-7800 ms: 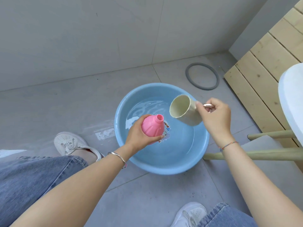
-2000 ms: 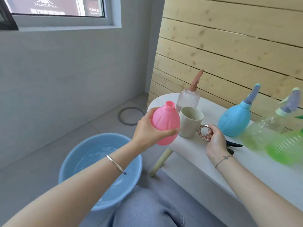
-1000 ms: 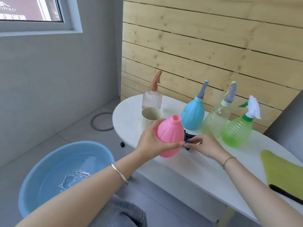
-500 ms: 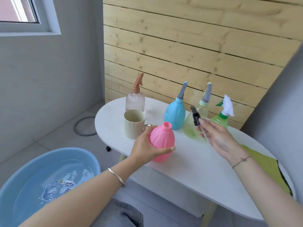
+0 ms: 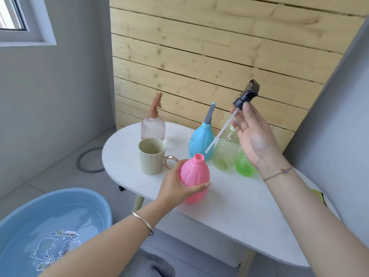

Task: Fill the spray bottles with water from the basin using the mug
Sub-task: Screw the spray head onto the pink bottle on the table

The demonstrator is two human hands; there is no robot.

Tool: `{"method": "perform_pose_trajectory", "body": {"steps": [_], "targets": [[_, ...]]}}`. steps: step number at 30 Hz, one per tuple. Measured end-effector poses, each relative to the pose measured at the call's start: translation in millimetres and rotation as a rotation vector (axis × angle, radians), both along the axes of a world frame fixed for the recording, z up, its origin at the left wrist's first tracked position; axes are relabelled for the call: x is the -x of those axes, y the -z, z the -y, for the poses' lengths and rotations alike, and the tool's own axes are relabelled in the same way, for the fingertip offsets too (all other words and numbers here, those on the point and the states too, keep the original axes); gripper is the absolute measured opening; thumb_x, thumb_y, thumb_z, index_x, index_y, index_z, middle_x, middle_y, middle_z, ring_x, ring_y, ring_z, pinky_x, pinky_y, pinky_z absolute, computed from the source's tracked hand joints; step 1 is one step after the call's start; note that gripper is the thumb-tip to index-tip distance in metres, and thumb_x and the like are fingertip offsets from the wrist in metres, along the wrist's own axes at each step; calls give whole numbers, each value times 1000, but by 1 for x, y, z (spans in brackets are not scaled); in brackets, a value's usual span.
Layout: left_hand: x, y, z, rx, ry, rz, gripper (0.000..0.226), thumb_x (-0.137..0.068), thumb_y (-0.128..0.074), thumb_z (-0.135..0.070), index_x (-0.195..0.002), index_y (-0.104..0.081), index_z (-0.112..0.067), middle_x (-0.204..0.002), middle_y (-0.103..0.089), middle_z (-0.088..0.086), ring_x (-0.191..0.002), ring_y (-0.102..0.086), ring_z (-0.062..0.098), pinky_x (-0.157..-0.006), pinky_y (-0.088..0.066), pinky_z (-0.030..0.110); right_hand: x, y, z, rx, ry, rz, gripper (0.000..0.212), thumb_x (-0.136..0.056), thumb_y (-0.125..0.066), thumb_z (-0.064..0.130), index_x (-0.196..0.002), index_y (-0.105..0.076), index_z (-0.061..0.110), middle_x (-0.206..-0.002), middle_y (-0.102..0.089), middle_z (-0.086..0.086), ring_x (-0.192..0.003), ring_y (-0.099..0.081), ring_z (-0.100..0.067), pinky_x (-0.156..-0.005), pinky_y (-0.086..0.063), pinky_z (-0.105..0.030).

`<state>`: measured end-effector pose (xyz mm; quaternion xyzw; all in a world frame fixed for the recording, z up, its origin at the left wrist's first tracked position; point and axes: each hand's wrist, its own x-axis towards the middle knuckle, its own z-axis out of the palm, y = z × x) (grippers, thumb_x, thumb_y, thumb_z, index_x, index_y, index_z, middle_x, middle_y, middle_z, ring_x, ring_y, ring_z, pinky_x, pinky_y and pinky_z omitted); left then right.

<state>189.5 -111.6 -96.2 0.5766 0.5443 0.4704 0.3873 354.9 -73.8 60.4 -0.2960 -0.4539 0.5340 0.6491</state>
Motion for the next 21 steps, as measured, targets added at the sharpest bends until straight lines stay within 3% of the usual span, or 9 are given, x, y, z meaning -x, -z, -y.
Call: {"method": "perform_pose_trajectory", "body": {"steps": [5, 9, 14, 21], "targets": [[-1, 0, 0, -15, 19, -17, 88, -45, -81, -71, -122, -51, -41, -108, -64, -18, -98, -62, 1, -82, -56, 29, 10, 15, -5, -51, -13, 126, 23, -76, -62, 31, -98, -66, 26, -94, -68, 16, -98, -60, -5, -82, -45, -16], [0, 2, -2, -14, 57, -17, 91, -46, -81, -72, -125, -48, -39, -111, -62, -17, -101, -61, 3, -84, -56, 31, 12, 42, 0, -70, -68, 449, 26, -84, -62, 20, -110, -65, 16, -110, -69, 2, -112, -60, -16, -97, -44, -23], [9, 3, -4, -5, 171, -52, 82, -62, -87, -50, -130, -42, -38, -117, -56, -21, -107, -55, -4, -82, -50, 16, 5, 62, 9, -43, -273, 712, 22, -83, -66, 9, -104, -66, 15, -106, -72, -1, -104, -65, -12, -91, -48, -20], [14, 6, -8, 22, 246, -79, 96, -58, -85, -53, -138, -34, -37, -126, -52, -16, -115, -54, 5, -91, -50, 26, 5, 64, 7, -29, -246, 818, 23, -80, -72, 12, -102, -68, 15, -104, -73, 0, -104, -66, -12, -98, -47, -27]]}}
